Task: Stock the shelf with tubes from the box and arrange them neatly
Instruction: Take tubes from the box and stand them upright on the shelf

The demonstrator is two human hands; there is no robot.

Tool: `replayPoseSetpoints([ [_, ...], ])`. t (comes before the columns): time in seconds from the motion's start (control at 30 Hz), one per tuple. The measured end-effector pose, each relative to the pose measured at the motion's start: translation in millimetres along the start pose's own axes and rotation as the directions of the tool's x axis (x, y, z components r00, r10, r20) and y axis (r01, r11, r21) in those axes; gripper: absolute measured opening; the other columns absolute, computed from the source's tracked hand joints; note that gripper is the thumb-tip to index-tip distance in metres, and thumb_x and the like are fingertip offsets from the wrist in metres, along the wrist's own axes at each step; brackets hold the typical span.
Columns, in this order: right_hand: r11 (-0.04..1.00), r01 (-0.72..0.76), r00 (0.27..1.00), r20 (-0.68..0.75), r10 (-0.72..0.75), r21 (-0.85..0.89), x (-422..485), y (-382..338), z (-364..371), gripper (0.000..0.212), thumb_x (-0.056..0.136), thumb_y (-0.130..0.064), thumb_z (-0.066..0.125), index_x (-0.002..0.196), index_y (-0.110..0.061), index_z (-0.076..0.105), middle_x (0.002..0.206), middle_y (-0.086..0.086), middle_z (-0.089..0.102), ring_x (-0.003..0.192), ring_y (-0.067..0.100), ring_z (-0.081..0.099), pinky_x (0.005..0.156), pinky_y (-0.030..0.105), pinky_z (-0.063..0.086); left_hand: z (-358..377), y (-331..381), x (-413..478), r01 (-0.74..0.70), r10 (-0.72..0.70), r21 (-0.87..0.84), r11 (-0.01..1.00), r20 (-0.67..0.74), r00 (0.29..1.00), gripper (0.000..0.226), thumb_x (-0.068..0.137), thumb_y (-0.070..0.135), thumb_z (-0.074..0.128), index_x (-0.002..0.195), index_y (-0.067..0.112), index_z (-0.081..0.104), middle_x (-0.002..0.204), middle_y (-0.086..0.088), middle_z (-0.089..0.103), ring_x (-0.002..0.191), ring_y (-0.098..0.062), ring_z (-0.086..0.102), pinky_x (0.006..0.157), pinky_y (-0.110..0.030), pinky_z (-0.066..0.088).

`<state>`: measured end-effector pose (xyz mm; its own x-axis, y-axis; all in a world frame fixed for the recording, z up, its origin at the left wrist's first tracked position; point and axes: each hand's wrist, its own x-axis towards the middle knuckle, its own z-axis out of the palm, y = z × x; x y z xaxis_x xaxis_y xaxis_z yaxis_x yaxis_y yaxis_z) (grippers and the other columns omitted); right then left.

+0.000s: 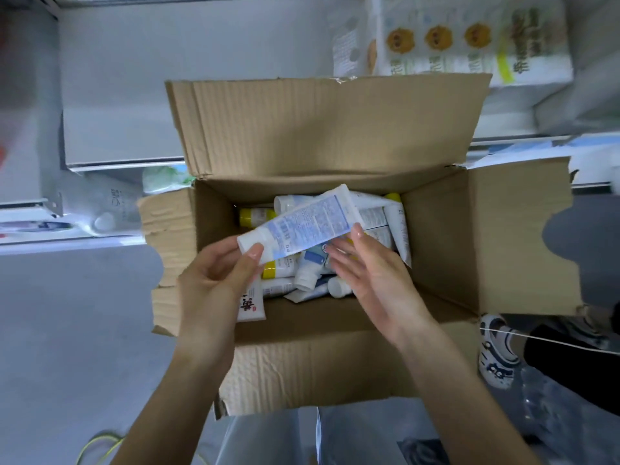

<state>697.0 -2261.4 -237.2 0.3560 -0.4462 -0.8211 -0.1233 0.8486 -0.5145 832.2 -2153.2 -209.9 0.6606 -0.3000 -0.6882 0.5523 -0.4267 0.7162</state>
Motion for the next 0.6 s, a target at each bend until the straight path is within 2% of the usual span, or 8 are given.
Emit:
replayPoseSetpoints([
  [0.03,0.99,-0.009,1.0,0.017,0.007,0.139,-2,-1,3,0.043,0.079,-0.034,0.062,0.116,-0.011,0.06,0.118,0.008,0.066,0.108,0.015,0.064,0.098,0.031,0.047,1,-1,-3,0.015,-0.014,-0.018,1.0,0.044,0.999,0.032,0.074,0.019,0.07,0.104,0.01,0.066,0.093,-0.002,0.074,0.092,-0.016,0.07,0.076,-0.024,0.057],
  [0.1,0.968,0.008,1.0,-0.004,-0.007,0.251,-4,-1,5,0.032,0.084,-0.022,0.062,0.113,-0.011,0.062,0.113,0.007,0.069,0.106,0.018,0.065,0.093,0.03,0.052,4,-5,-8,0.031,-0.026,-0.043,0.999,0.129,0.991,0.037,0.068,0.019,0.07,0.102,0.007,0.064,0.095,-0.008,0.073,0.094,-0.018,0.069,0.072,-0.019,0.055],
  [0.2,0.957,0.016,0.999,-0.035,-0.007,0.291,-4,-1,2,0.022,0.085,-0.014,0.062,0.106,-0.014,0.066,0.107,0.004,0.071,0.103,0.015,0.066,0.085,0.024,0.055,5,-10,-10,0.048,-0.039,-0.032,0.998,0.234,0.971,0.037,0.064,0.019,0.07,0.098,0.005,0.064,0.098,-0.013,0.071,0.096,-0.022,0.068,0.072,-0.019,0.055],
  [0.27,0.959,0.008,1.0,-0.008,-0.005,0.284,-6,0,-3,0.029,0.08,-0.017,0.064,0.109,-0.013,0.065,0.108,0.005,0.071,0.104,0.017,0.066,0.086,0.027,0.055,7,-12,-11,0.043,-0.049,0.025,0.999,0.278,0.959,0.039,0.062,0.02,0.074,0.097,0.006,0.064,0.096,-0.011,0.072,0.095,-0.023,0.069,0.078,-0.026,0.057],
  [0.33,0.97,0.017,1.0,0.02,-0.023,0.24,-11,1,-9,0.039,0.079,-0.021,0.064,0.117,-0.012,0.061,0.112,0.007,0.069,0.105,0.018,0.066,0.087,0.03,0.055,10,-13,-12,0.034,-0.062,0.092,0.995,0.319,0.946,0.043,0.059,0.016,0.084,0.097,0.007,0.065,0.095,-0.01,0.072,0.091,-0.021,0.069,0.083,-0.031,0.057],
  [0.43,0.982,0.099,0.995,-0.024,-0.097,0.16,-17,-2,-23,0.033,0.082,-0.023,0.062,0.113,-0.012,0.062,0.109,0.006,0.07,0.103,0.019,0.066,0.076,0.027,0.056,19,-13,-13,0.044,-0.108,0.176,0.983,0.374,0.921,0.029,0.071,0.011,0.079,0.097,0.008,0.066,0.098,-0.012,0.072,0.093,-0.02,0.067,0.084,-0.033,0.055],
  [0.53,0.982,0.188,0.973,-0.139,-0.186,0.002,-20,-14,-43,0.024,0.089,-0.018,0.059,0.113,-0.012,0.06,0.11,0.007,0.068,0.102,0.019,0.066,0.077,0.03,0.058,32,-12,-3,0.043,-0.126,0.22,0.975,0.376,0.918,0.015,0.086,0.019,0.064,0.099,0.013,0.067,0.105,-0.008,0.07,0.101,-0.019,0.066,0.088,-0.036,0.055],
  [0.6,0.967,0.201,0.954,-0.195,-0.229,-0.155,-21,-22,-56,0.024,0.093,-0.015,0.056,0.117,-0.012,0.057,0.11,0.005,0.067,0.099,0.016,0.066,0.081,0.032,0.057,44,-15,13,0.009,-0.094,0.253,0.967,0.326,0.941,0.019,0.083,0.033,0.068,0.097,0.02,0.066,0.107,-0.008,0.068,0.102,-0.022,0.066,0.09,-0.038,0.053],
])
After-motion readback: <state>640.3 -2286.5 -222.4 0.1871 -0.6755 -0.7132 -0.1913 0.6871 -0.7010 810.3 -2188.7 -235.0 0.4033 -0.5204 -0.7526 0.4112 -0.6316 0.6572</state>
